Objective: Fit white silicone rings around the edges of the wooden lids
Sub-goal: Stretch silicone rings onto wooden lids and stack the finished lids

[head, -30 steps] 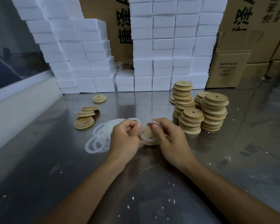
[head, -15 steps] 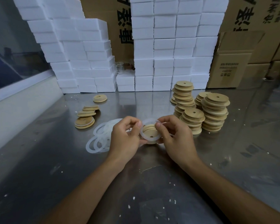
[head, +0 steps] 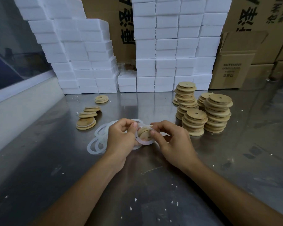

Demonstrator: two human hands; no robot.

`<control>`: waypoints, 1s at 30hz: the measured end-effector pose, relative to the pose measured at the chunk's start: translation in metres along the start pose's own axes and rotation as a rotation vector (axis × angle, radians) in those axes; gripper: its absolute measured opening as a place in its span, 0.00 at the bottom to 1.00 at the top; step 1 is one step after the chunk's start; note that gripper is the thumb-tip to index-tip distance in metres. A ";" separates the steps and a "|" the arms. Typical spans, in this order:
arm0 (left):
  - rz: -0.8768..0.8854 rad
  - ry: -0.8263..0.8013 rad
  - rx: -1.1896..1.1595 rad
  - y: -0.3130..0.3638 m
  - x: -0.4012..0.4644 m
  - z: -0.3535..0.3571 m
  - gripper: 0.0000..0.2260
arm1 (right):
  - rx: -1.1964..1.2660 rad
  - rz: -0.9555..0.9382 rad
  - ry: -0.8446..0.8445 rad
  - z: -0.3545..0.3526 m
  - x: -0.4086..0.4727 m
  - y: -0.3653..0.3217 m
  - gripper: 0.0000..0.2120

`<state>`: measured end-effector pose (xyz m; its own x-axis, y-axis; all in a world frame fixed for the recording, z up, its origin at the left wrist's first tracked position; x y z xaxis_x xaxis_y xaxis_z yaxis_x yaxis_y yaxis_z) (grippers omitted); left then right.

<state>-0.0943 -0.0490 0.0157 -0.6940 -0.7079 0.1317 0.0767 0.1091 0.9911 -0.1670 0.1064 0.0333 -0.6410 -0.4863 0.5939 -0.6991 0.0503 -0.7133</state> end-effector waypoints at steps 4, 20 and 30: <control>-0.034 -0.036 -0.046 -0.001 -0.001 0.004 0.06 | -0.032 0.015 0.036 -0.005 0.001 0.000 0.02; 0.133 -0.097 0.035 0.004 -0.004 0.007 0.11 | 0.121 0.192 0.060 -0.010 0.002 0.017 0.02; -0.028 -0.120 -0.115 -0.005 -0.002 0.006 0.06 | 0.269 0.295 0.056 -0.011 0.002 0.024 0.01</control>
<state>-0.0976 -0.0436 0.0099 -0.7768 -0.6204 0.1078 0.1334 0.0051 0.9911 -0.1882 0.1161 0.0218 -0.8231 -0.4367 0.3630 -0.3793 -0.0529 -0.9238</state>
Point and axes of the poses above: each hand's wrist, its own x-axis towards the middle knuckle, its own z-axis out of the palm, y = z × x, the point moved 8 cm from there along x, towards the middle knuckle, and after that the axes turned 2 degrees about -x, right-handed, at the moved point
